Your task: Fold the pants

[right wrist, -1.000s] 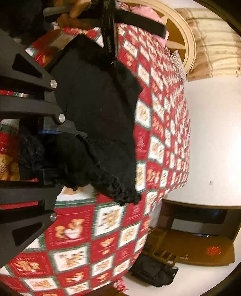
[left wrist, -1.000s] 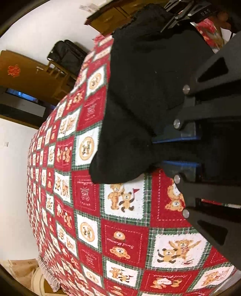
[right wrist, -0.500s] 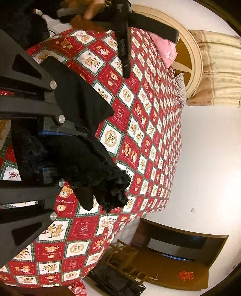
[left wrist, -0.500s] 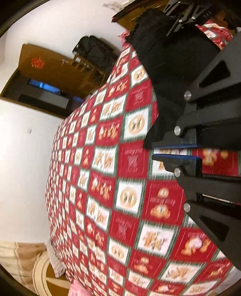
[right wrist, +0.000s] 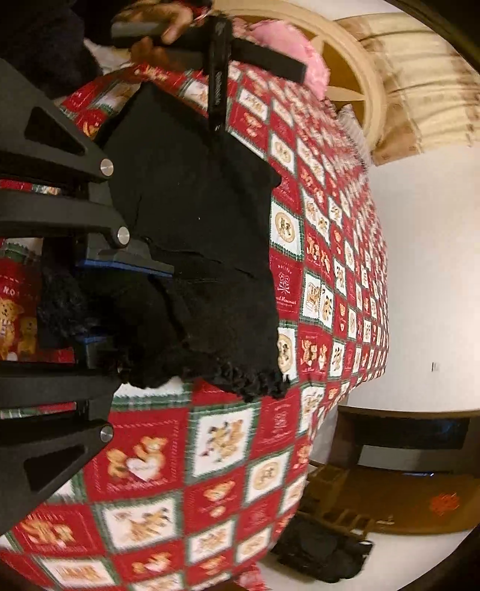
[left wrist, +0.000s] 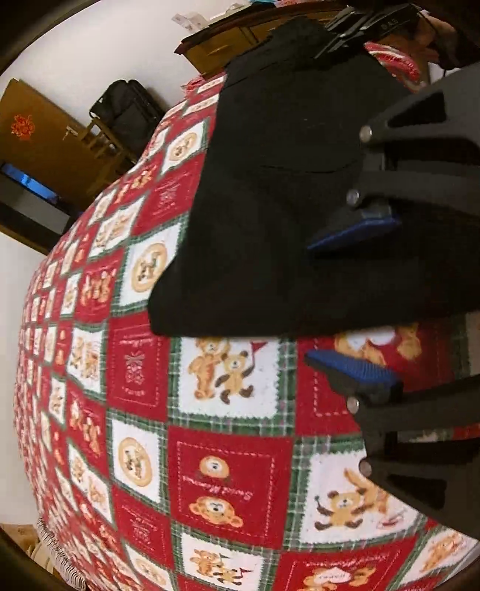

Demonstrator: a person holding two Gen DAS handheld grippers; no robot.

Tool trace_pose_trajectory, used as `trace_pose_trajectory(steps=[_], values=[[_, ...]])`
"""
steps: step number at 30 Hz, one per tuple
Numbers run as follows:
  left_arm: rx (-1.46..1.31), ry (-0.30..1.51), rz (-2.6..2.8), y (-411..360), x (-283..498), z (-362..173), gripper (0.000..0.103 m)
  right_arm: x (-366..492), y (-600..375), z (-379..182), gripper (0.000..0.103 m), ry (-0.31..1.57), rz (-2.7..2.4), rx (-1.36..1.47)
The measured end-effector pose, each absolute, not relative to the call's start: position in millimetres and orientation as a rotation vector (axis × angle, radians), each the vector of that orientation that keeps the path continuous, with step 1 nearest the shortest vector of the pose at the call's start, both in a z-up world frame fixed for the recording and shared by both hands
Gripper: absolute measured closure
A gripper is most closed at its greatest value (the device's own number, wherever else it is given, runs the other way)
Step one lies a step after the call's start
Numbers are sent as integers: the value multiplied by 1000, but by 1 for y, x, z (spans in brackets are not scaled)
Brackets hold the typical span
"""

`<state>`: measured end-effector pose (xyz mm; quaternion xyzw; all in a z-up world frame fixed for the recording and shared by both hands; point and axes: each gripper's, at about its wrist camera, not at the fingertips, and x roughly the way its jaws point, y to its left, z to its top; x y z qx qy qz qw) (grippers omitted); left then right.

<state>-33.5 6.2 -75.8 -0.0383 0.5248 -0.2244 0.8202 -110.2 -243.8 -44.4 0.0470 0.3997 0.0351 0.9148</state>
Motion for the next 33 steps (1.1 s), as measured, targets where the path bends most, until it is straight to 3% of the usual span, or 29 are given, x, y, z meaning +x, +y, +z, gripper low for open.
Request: trace_pose_trajectory(steps=[4, 10, 13, 14, 19, 29, 30, 33], values=[[-54, 1111, -491, -4, -38, -75, 35, -112, -263, -45, 50, 819, 18, 213], [-66, 1111, -500, -10, -36, -77, 20, -90, -282, -53, 44, 803, 0, 294], [-23, 1092, -491, -16, -40, -78, 20, -80, -280, -67, 44, 836, 15, 311], [-19, 1087, -494, -17, -41, -78, 21, -80, -277, -68, 44, 834, 16, 296], [-49, 1079, -533, -18, -42, -76, 50, -90, -260, -67, 43, 838, -29, 149], [-81, 1083, -521, -16, -43, -76, 63, -90, -274, -76, 34, 833, -70, 243], [-77, 1080, -523, -17, -44, -75, 66, -92, -272, -77, 36, 832, -56, 246], [-95, 1079, -529, -17, -44, -74, 79, -94, -255, -75, 61, 852, -34, 142]])
